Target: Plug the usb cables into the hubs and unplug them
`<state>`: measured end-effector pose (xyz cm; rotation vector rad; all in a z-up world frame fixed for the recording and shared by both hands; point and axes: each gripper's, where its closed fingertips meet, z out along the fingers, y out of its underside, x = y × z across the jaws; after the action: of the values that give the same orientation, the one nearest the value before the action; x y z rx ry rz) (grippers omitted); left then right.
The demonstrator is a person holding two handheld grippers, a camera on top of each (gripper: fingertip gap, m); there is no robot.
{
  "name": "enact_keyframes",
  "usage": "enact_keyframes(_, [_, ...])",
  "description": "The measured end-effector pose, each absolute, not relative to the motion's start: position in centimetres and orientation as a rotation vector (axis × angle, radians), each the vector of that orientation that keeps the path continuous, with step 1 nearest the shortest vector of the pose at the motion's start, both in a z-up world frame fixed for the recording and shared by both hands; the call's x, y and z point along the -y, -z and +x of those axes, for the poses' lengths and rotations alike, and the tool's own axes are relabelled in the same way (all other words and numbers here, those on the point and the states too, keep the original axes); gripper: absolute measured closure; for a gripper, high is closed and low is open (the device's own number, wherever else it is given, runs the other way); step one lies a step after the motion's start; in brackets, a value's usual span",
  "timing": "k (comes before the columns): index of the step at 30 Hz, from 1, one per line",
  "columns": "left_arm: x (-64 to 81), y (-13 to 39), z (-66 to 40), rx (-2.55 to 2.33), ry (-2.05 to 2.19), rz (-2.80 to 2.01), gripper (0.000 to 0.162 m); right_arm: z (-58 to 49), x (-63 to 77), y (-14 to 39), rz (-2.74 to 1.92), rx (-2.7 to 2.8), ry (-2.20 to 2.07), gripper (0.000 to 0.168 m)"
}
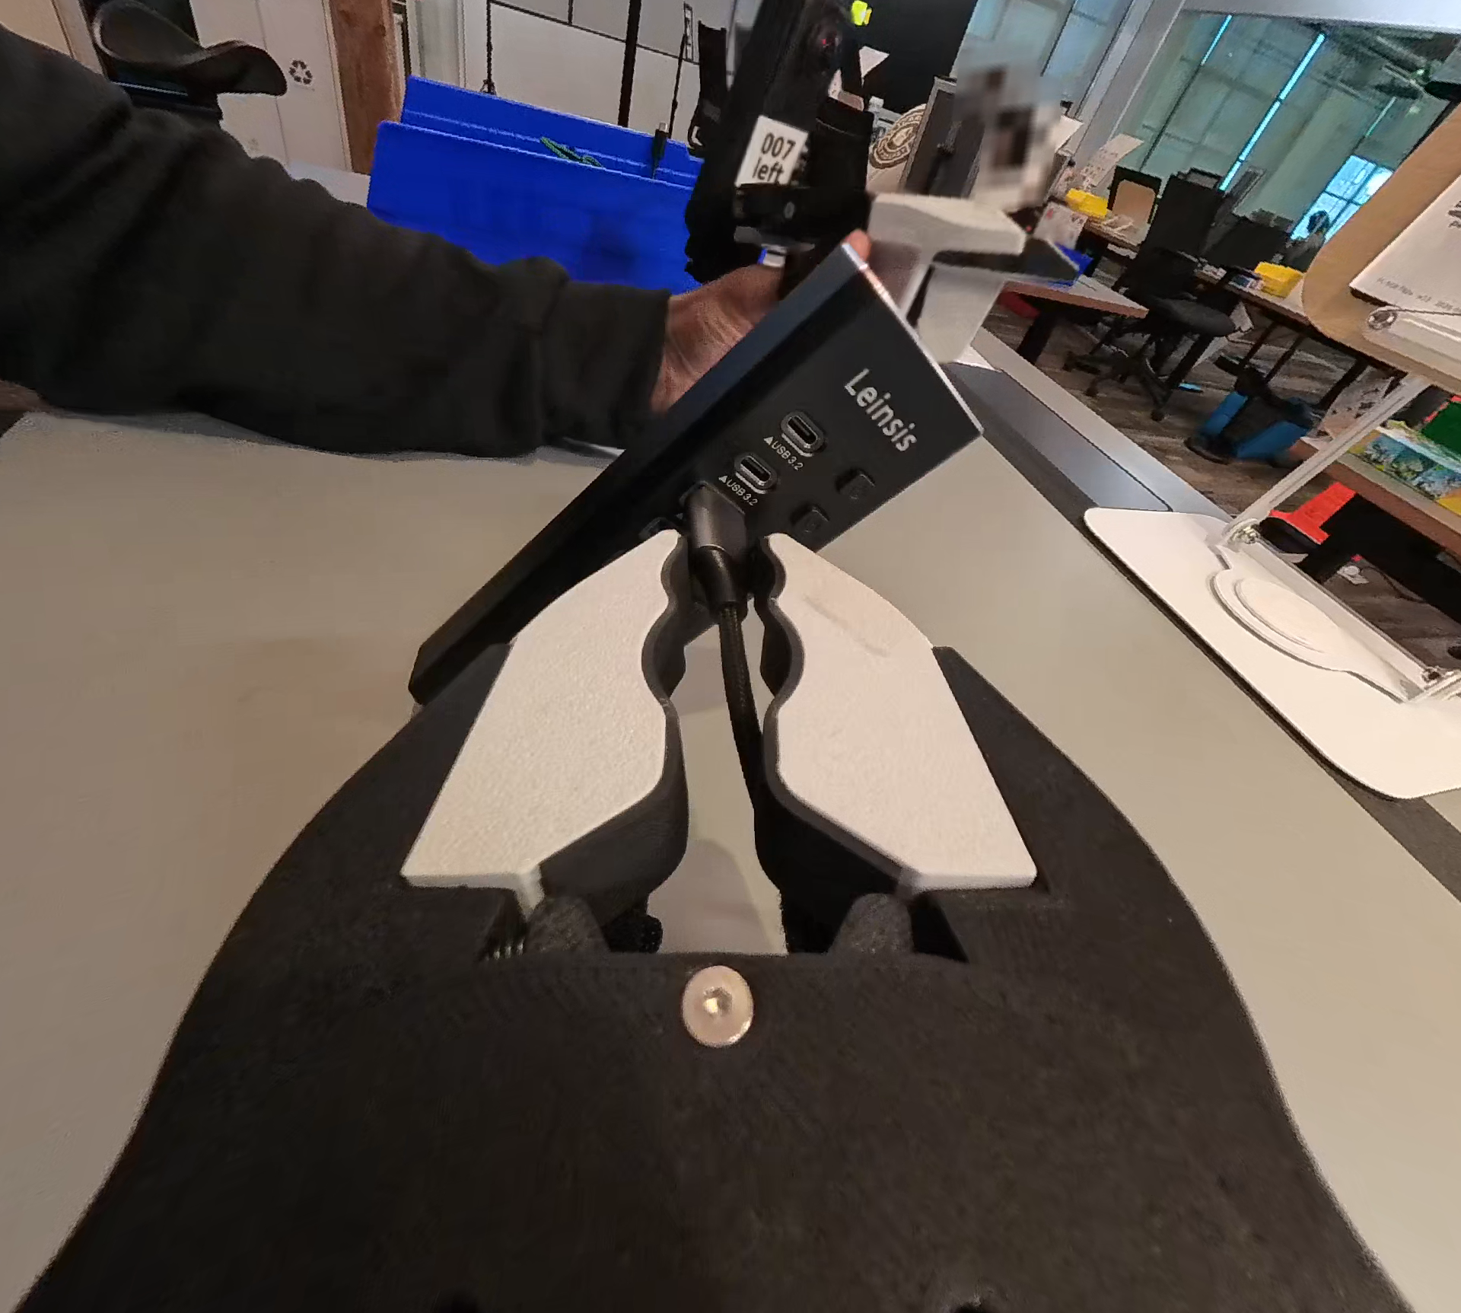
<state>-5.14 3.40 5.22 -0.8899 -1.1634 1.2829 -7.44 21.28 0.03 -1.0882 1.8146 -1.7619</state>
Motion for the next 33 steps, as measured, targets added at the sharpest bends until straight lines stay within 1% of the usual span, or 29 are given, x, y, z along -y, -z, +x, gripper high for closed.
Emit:
enact_keyframes(4, [-11.9,-4.7,-6.8,1.002,-0.889,-1.127,0.084,-7.7,-21.1,0.1,-1.068,-1.825,1.768,0.155])
enact_keyframes(5, [-14.3,-4.6,-6.9,0.947,-0.786,-1.149,0.083,-7.8,-21.1,0.1,-1.066,-1.827,1.773,0.155])
enact_keyframes(9, [-18.9,-1.6,-8.9,0.998,-0.541,-1.129,0.055,-7.9,-20.9,0.1,-1.073,-1.830,1.792,0.155])
enact_keyframes(11, [-20.4,-1.0,-9.4,1.019,-0.497,-1.190,0.046,-7.8,-20.8,0.1,-1.088,-1.833,1.809,0.155])
enact_keyframes(12, [-20.7,-0.8,-9.7,1.038,-0.513,-1.212,0.047,-7.8,-20.8,0.1,-1.098,-1.833,1.819,0.155])
enact_keyframes(13, [-20.8,-0.1,-9.9,1.078,-0.500,-1.234,0.047,-7.8,-20.8,0.0,-1.105,-1.831,1.831,0.155])
enact_keyframes(15, [-21.6,1.3,-10.2,1.124,-0.458,-1.289,0.058,-7.9,-20.9,-0.2,-1.117,-1.823,1.855,0.155])
enact_keyframes(17, [-22.5,1.4,-10.3,1.106,-0.439,-1.313,0.063,-7.8,-21.1,-0.3,-1.131,-1.802,1.870,0.155])
enact_keyframes(18, [-23.0,1.4,-10.5,1.098,-0.414,-1.309,0.064,-7.7,-21.2,-0.4,-1.137,-1.787,1.872,0.155])
enact_keyframes(21, [-25.0,1.4,-10.3,1.042,-0.301,-1.327,0.076,-7.3,-21.6,-0.3,-1.160,-1.749,1.862,0.155])
enact_keyframes(28, [-24.9,1.6,-10.8,1.119,-0.317,-1.302,0.085,-7.9,-21.6,-0.1,-1.133,-1.788,1.823,0.155])
enact_keyframes(33, [-24.5,1.9,-11.0,1.149,-0.556,-1.516,0.086,-7.9,-22.2,-0.3,-1.101,-1.760,1.731,0.153])
